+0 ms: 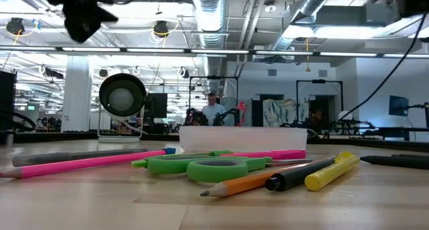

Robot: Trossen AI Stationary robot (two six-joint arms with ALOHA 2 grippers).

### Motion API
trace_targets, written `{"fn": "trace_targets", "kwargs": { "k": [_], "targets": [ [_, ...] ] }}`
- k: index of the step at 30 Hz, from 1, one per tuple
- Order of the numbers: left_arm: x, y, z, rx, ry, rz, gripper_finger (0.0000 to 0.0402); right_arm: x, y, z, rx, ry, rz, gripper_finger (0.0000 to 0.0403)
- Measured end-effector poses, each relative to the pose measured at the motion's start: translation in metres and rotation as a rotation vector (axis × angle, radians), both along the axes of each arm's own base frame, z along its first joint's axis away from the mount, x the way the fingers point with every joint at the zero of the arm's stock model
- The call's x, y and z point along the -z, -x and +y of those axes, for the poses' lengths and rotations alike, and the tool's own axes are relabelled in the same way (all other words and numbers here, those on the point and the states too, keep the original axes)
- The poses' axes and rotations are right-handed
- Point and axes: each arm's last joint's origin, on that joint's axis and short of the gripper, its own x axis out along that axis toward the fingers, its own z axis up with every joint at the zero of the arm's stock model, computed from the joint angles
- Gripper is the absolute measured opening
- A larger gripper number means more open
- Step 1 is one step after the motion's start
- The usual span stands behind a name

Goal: Pick & place school supplies into a supply box
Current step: Put the right black pen into the orange supply box

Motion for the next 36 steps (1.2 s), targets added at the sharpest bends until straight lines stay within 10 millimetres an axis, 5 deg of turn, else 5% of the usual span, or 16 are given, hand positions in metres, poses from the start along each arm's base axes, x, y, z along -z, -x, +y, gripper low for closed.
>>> {"fn": "trace_targets", "kwargs": {
  "k": [13,36],
  "targets": [
    [0.013,-0.003,0.001,-0.119,-0.108,0.021,0.0127,0.062,-0.009,0.03,0.17,0.103,0.237,0.0108],
    [0.013,-0.002,0.002,-0.155,-0.138,0.018,0.0127,0.08,-0.032,0.019,0.177,0.117,0.346,0.0108]
  ]
}}
